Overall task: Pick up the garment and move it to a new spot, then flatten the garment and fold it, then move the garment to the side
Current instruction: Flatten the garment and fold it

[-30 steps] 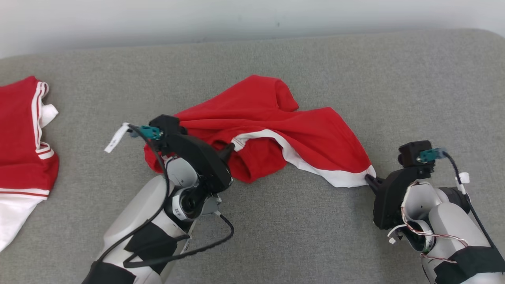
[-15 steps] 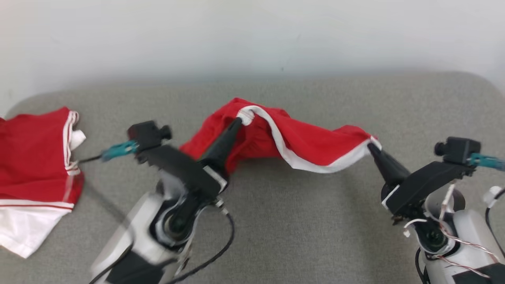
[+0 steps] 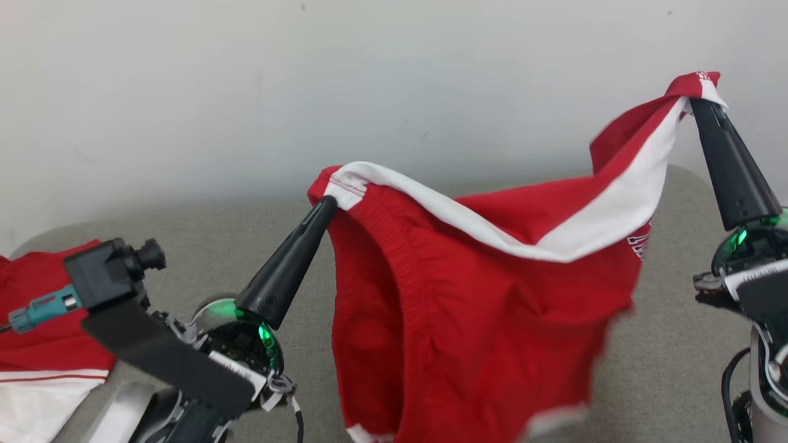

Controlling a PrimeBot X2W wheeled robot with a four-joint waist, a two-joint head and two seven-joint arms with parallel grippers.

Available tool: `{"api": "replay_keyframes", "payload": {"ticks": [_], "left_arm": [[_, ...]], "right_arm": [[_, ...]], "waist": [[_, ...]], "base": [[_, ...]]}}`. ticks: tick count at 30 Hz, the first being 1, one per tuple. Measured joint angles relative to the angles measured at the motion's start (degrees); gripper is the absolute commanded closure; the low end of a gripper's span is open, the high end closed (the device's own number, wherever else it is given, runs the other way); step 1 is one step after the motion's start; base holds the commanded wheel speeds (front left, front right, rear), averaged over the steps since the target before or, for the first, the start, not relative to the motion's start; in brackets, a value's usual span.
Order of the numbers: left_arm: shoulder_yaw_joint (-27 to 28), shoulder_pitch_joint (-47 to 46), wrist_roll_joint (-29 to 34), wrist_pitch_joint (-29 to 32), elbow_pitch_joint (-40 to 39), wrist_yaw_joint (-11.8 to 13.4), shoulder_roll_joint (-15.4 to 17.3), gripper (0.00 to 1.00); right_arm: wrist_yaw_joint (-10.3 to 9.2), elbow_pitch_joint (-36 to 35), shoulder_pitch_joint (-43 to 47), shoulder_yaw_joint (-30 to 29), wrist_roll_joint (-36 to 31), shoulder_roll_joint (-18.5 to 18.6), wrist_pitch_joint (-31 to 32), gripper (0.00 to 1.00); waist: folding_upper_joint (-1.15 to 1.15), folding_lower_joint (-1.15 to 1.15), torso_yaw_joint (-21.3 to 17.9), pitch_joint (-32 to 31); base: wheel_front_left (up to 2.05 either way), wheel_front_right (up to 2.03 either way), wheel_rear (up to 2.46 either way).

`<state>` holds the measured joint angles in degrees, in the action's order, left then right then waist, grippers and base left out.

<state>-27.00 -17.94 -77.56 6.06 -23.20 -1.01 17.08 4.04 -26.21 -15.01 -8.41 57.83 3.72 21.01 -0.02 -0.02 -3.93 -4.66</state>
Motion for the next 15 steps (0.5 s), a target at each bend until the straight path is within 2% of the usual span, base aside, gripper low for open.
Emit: {"api": "replay_keyframes", "payload": {"ticks": [3,6,8,10,12,13,15], "left_arm": [[0.0,-0.3,1.0,1.0,4.2,4.6,0.2,1.0],[0.0,-2.7,4.2,1.1,14.7,8.3,0.1,1.0],[0.2,-6.2,7.3,0.7,23.3,8.6,-0.2,1.0],[0.7,-11.4,10.4,-0.3,30.3,8.6,-1.2,1.0],[1.2,-19.1,15.3,-2.0,34.6,8.6,-2.1,1.0],[2.2,-28.2,18.4,-4.4,36.7,8.5,-3.8,1.0],[2.4,-35.6,22.0,-5.9,38.4,8.5,-4.2,1.0]], "right_arm": [[-3.25,4.2,-1.9,0.1,-2.2,0.1,1.4,1.0],[-6.03,15.1,-4.5,2.0,-6.2,0.1,1.7,1.0],[-7.26,23.2,-7.6,3.9,-9.5,0.1,1.7,1.0],[-7.97,28.4,-12.7,5.2,-11.0,0.0,1.2,1.0],[-8.66,30.3,-20.3,4.7,-12.0,-0.1,-0.6,1.0],[-8.65,30.2,-28.7,3.5,-12.0,0.0,-2.6,1.0],[-8.56,30.5,-34.5,3.2,-12.3,0.4,-4.0,1.0]], "waist": [[0.0,0.0,-0.9,0.5],[0.01,0.02,-1.5,1.9],[0.02,0.02,-1.7,3.2],[0.02,0.03,-1.8,4.7],[0.03,0.04,-1.9,6.3],[0.03,0.04,-1.9,7.9],[0.02,0.03,-1.9,9.3]], "base": [[0.0,0.0,0.0],[0.0,0.0,0.0],[0.0,0.0,0.0],[0.0,0.0,0.0],[0.0,0.0,0.0],[0.0,0.0,0.0],[0.0,0.0,0.0]]}}
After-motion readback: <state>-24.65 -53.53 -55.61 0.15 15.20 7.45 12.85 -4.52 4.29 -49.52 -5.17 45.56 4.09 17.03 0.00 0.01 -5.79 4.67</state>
